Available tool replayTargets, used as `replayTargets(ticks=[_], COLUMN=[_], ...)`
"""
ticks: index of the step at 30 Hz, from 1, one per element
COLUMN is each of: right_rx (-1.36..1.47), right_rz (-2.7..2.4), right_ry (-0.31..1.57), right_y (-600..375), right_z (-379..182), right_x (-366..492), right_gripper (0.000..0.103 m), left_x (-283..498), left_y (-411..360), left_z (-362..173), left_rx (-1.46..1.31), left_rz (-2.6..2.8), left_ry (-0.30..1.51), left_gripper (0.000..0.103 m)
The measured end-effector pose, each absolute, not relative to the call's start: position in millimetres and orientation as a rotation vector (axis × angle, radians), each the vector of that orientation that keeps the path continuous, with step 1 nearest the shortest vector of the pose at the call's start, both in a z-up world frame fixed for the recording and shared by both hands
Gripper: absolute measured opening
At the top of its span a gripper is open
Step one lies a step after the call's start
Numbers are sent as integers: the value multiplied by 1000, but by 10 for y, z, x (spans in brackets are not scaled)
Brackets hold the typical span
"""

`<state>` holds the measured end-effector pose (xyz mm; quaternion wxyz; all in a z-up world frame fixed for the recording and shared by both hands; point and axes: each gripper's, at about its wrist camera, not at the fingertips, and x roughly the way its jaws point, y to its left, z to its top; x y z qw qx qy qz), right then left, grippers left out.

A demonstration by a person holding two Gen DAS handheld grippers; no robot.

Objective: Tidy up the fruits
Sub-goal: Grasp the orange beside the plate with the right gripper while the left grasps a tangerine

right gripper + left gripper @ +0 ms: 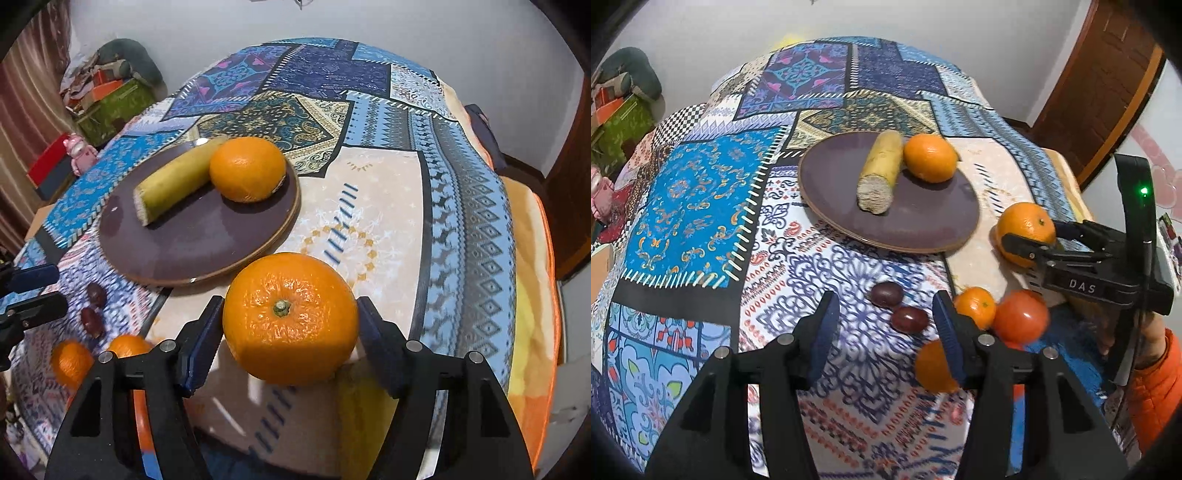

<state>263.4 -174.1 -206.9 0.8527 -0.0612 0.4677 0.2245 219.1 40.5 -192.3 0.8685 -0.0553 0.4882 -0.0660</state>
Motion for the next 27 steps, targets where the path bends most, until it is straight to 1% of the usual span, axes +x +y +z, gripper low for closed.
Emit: replayTargets(ticks=[5, 17, 20, 21, 27], right_rx=[-110, -89, -83, -80, -69], right_rz=[475, 496, 500, 503, 512], right_ry=[967, 945, 942, 942, 934], right_y=[-1827, -1974, -1977, -1974, -1946], right_z=[-1976, -1854, -1852, -1852, -1814], right_x=[2418, 2136, 2098, 2094, 2098], right_gripper=[67, 67, 67, 67, 67], left_x=[2052, 1945, 1925, 1921, 1889], left_y=[256, 70, 32, 17, -13], left_z=[-1920, -2177, -2212, -2217, -2160], left_rx=[-102, -87, -73, -74, -71], left_rz=[-173, -149, -150, -162, -174], left_ry=[1032, 1081, 1078, 1081, 1062], left_gripper=[54, 54, 46, 37, 38])
